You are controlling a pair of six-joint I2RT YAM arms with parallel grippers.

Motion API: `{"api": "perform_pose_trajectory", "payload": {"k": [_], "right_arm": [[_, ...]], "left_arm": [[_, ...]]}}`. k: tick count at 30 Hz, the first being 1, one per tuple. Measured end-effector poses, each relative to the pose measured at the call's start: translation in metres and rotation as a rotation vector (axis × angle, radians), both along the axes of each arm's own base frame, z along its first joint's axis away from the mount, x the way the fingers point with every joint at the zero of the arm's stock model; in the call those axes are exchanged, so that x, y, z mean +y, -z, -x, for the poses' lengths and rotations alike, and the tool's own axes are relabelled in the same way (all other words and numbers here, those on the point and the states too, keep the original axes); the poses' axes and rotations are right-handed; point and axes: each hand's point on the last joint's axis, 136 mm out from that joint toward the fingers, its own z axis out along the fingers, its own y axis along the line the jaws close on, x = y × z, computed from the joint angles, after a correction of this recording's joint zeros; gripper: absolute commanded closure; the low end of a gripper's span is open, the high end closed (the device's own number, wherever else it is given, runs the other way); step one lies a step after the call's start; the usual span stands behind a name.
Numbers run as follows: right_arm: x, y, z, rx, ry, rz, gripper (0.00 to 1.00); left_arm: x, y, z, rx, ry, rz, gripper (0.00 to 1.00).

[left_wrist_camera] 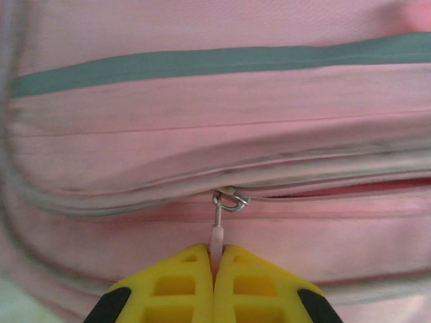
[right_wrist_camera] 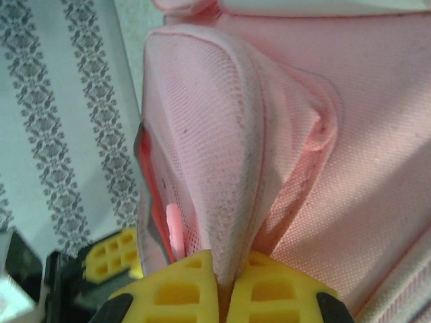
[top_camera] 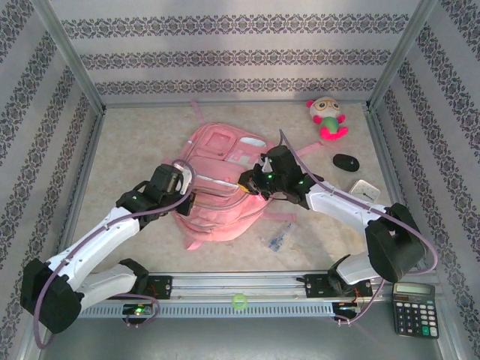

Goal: Pack books, pencil case, and school supplies into a backpack

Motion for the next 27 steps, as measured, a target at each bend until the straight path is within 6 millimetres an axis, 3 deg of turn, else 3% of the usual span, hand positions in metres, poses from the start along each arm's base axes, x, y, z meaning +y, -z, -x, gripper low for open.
{"api": "perform_pose_trajectory", "payload": {"k": [7, 8, 9, 11, 13, 17, 21, 23, 27], "right_arm": [[-0.01, -0.008, 0.008, 0.01, -0.138, -0.052, 1.0], [-0.012, -0.009, 0.008, 0.013, -0.155, -0.058, 1.0], [-0.013, -0.009, 0.007, 0.015, -0.171, -0.063, 1.0], [-0.013, -0.009, 0.004, 0.022, -0.197, -0.072, 1.0], [-0.009, -0.01, 0.0, 0.036, -0.227, -0.081, 1.0], [0.003, -0.014, -0.015, 0.033, -0.275, -0.096, 1.0], [0.016, -0.014, -0.023, 0.025, -0.327, -0.101, 1.0], [0.019, -0.014, -0.024, 0.022, -0.354, -0.103, 1.0], [0.021, -0.014, -0.022, 0.016, -0.402, -0.099, 1.0]], "left_arm": [[0.05, 0.003, -0.041, 0.001, -0.178, -0.06, 1.0], [0.051, 0.003, -0.043, 0.002, -0.177, -0.066, 0.96], [0.051, 0.004, -0.044, 0.002, -0.166, -0.07, 0.85], [0.049, 0.003, -0.043, -0.003, -0.117, -0.069, 0.53], [0.042, -0.003, -0.039, -0.023, -0.034, -0.044, 0.4], [0.017, -0.038, -0.021, -0.167, 0.206, 0.021, 0.29], [0.002, -0.071, -0.004, -0.359, 0.41, 0.007, 0.25], [-0.003, -0.071, -0.001, -0.403, 0.495, -0.033, 0.24], [-0.009, -0.049, -0.011, -0.386, 0.609, -0.122, 0.23]]}}
